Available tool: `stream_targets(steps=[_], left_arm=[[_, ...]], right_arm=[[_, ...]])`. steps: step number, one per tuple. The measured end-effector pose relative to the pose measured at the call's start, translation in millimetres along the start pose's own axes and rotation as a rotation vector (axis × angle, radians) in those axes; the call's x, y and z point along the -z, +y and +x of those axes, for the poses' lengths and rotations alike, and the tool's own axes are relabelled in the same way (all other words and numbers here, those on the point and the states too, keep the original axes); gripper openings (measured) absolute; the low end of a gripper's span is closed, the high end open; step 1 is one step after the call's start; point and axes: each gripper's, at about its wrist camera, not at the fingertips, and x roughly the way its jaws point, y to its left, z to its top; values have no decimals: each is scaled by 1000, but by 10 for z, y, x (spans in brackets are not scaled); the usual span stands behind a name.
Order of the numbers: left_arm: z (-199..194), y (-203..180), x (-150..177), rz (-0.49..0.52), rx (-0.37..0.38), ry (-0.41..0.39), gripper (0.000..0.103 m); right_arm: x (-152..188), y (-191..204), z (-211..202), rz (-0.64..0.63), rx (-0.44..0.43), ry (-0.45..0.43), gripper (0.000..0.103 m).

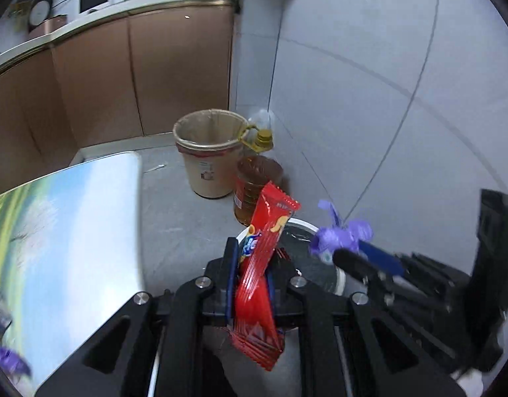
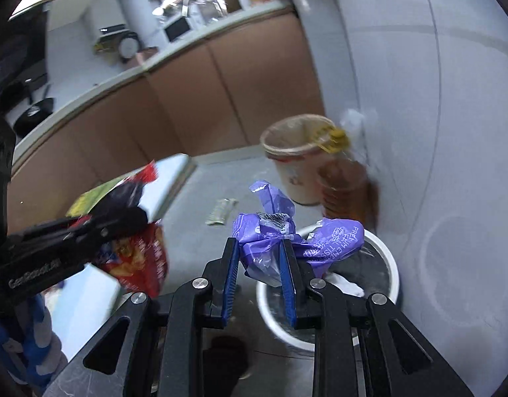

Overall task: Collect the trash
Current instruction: 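Carry the red chip bag and purple bag over the bin with both grippers, then open both grippers to drop the bags into the bin, then move both grippers back toward the trash on the table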

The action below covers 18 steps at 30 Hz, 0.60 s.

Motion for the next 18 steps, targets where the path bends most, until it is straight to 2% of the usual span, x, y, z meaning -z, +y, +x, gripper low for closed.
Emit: stream_targets(steps=[5, 7, 9, 10, 14, 18], left_arm=[[593, -55, -91, -39, 16, 66, 16], [767, -42, -93, -65, 44, 98, 16], [900, -19, -91, -97, 78, 127, 19], [949, -20, -101, -109, 87, 134, 21], [934, 18, -103, -143, 113, 118, 47], [840, 37, -125, -159, 138, 106, 49]], right_arm=[[8, -265, 305, 28, 52, 34, 28], [31, -357, 394, 37, 83, 42, 28], [39, -426, 447, 48, 98, 47, 32], [52, -451, 464, 52, 115, 49, 33], [112, -511, 476, 64, 137, 56, 35], [172, -514, 445, 77, 147, 58, 37]])
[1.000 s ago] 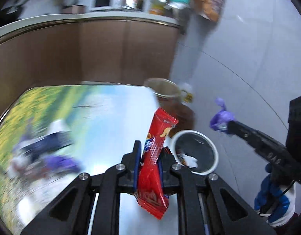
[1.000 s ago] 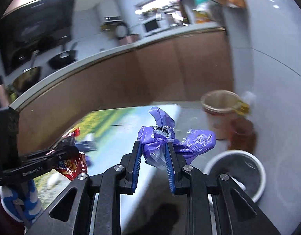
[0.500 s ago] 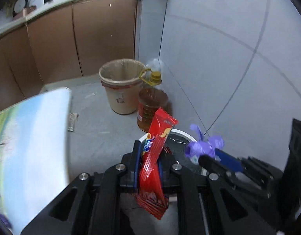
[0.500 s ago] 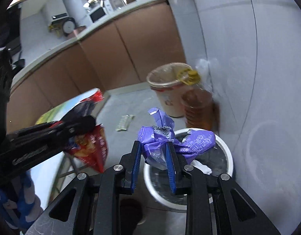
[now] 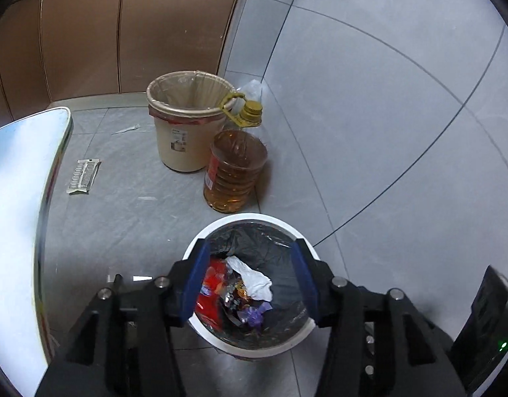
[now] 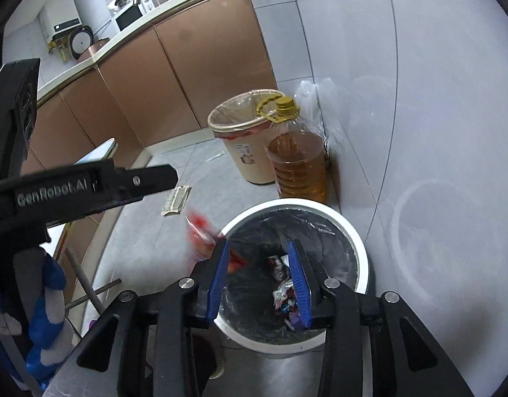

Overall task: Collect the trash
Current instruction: 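Move both grippers back toward the trash on the table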

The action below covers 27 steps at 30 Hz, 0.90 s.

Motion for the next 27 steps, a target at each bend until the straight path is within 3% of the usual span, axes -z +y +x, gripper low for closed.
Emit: stream_targets(steps=[8, 18, 21, 27], left_arm=[[-555, 82, 112, -16, 0, -66, 49], [-1818, 248, 523, 27, -177, -286, 50], [-2189, 322, 688, 26, -236, -347, 64], [-2828, 529, 1006, 2, -325, -445, 69]], right_arm=[[55, 264, -384, -42, -23, -36, 40], [20, 894, -1160, -171, -64, -150, 51], [33, 1109, -1416, -199, -88, -184, 54], [96, 1475, -1827, -254, -131, -232, 66]])
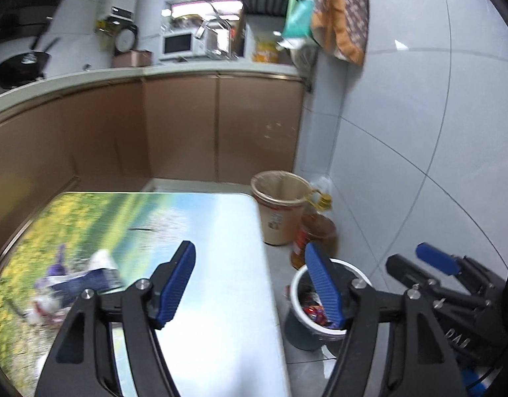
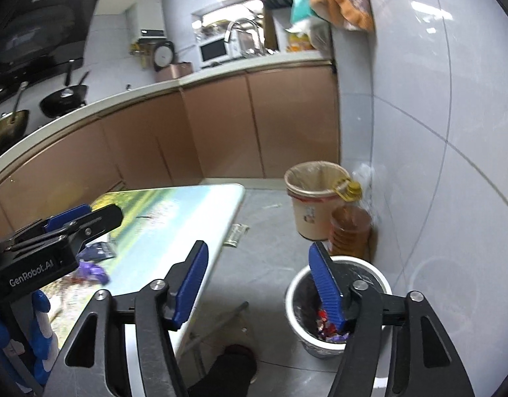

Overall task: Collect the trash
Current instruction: 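Move both grippers back toward the trash on the table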

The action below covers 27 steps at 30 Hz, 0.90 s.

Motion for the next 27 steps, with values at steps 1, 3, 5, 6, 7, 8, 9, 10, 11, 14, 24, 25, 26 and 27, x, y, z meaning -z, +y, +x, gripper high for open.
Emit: stream_targets(steps=[1, 3, 5, 6, 7, 8, 9, 10, 11, 14, 24, 25, 26, 27], left_arm=[[-117, 81, 10, -7, -18, -19, 70], [-287, 200, 24, -16, -44, -40, 71], [-447, 311, 42, -25, -70, -62, 72], [-521, 356, 55, -31, -78, -71, 72], [-602, 414, 67, -40, -87, -82, 72], [-664, 450, 87, -46, -91, -89, 72], [-696, 467, 101, -50, -96, -95, 72], [-750, 501, 116, -56, -102, -102, 72], [-806, 529, 135, -60, -108, -109, 72], [-951, 578, 187, -68, -119, -127, 72], [-1312, 663, 342, -83, -134, -172, 72], [-1335, 668, 353, -84, -137, -176, 72], [-1365, 683, 368, -86, -140, -179, 72], [-1385, 696, 378, -88, -143, -180, 72]], right_arm=[[-12, 69, -59, -9, -5, -8, 67], [-39, 193, -168, -27, -10, -20, 68], [-54, 289, -257, -41, -14, -30, 68], [-56, 330, -289, -48, -16, -35, 69], [-65, 393, -348, -60, -20, -41, 70], [-72, 423, -370, -66, -21, -44, 73], [-80, 462, -404, -73, -24, -47, 76], [-81, 514, -455, -82, -27, -52, 76], [-76, 542, -462, -86, -29, -53, 76], [-65, 604, -548, -108, -31, -57, 77], [-61, 772, -869, -140, -31, -90, 81], [-63, 788, -888, -143, -31, -92, 81], [-64, 805, -913, -147, -31, -95, 81], [-59, 826, -943, -153, -31, -98, 82]])
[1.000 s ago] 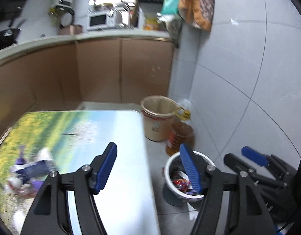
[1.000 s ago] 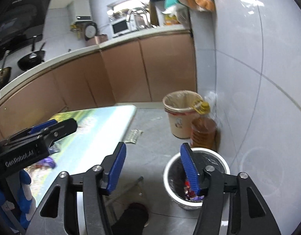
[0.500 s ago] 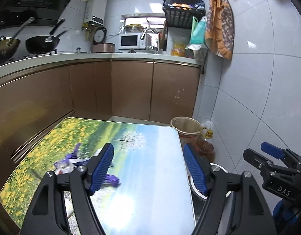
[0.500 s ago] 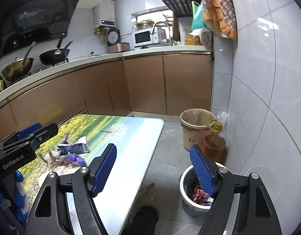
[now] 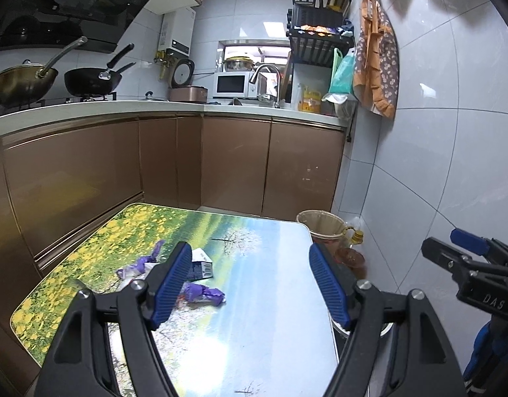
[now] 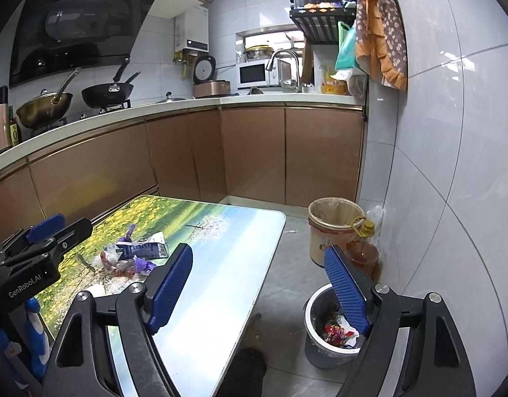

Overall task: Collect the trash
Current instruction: 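Move both grippers back toward the trash on the table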

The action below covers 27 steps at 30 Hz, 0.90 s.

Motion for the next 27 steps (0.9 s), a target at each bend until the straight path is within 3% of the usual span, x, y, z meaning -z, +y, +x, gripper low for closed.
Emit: stream_targets(steps=[10, 27], left_arm=[[-127, 237, 71, -34, -41, 2, 72], [-101, 521, 96, -84, -151, 35, 72]], right_arm=[[2, 142, -103, -30, -14, -9, 84], [91, -57, -17, 6, -56, -3, 84]])
